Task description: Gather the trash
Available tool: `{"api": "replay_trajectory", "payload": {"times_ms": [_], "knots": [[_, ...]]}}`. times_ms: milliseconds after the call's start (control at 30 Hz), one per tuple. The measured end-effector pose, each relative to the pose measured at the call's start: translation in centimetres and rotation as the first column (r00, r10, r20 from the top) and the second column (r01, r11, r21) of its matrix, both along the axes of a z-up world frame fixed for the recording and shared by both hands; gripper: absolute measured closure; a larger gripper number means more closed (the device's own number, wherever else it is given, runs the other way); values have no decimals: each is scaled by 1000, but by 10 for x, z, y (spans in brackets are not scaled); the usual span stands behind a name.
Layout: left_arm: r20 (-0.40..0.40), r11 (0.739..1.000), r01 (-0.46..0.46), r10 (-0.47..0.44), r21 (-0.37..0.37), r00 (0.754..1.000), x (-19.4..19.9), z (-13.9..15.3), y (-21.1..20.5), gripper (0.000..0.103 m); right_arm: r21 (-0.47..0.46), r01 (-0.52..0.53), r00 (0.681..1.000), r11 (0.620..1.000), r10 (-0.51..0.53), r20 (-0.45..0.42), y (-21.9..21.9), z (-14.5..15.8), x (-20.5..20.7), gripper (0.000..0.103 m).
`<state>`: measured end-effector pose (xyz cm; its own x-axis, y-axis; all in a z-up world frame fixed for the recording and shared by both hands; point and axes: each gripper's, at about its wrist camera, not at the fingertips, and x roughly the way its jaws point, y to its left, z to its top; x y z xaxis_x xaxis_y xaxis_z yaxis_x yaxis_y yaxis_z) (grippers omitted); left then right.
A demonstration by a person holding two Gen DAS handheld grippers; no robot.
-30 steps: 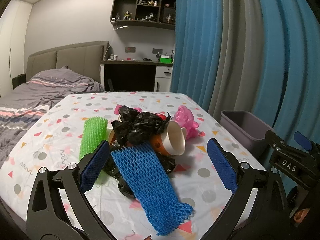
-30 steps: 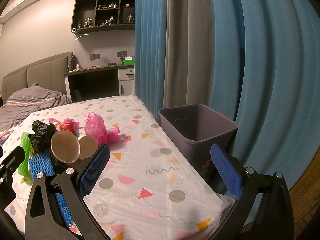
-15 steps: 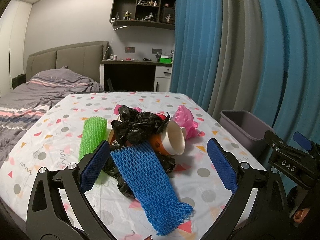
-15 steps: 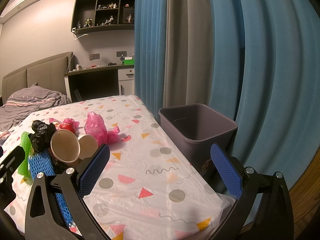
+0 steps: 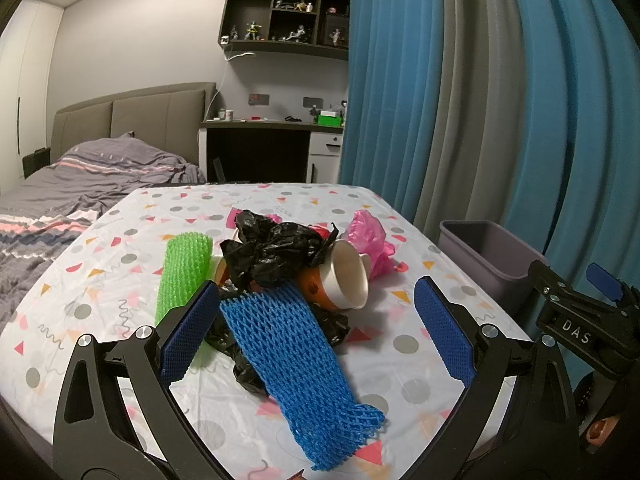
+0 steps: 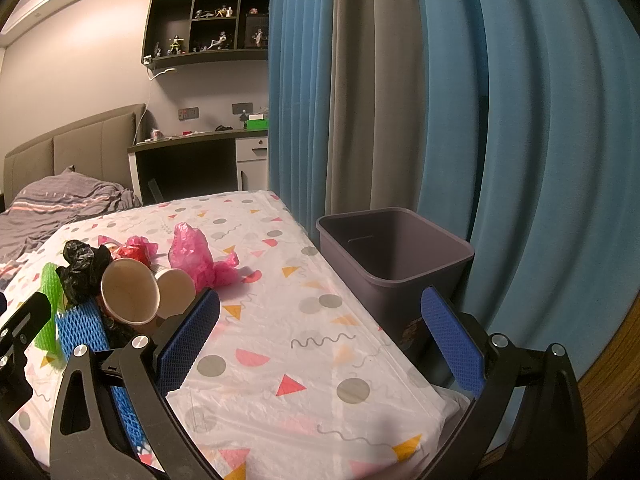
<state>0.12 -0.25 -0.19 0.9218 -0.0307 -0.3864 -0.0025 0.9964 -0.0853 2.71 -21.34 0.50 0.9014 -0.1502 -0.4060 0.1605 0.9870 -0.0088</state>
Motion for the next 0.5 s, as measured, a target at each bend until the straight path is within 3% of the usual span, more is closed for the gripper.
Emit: {"api": "replay_trajectory", "payload": {"times_ms": [500], "knots": [[0,1000,2,-2,3,1000,-2,0,-3,7,1,5,1000,1000,-5,1,-1,0,1,5]]}}
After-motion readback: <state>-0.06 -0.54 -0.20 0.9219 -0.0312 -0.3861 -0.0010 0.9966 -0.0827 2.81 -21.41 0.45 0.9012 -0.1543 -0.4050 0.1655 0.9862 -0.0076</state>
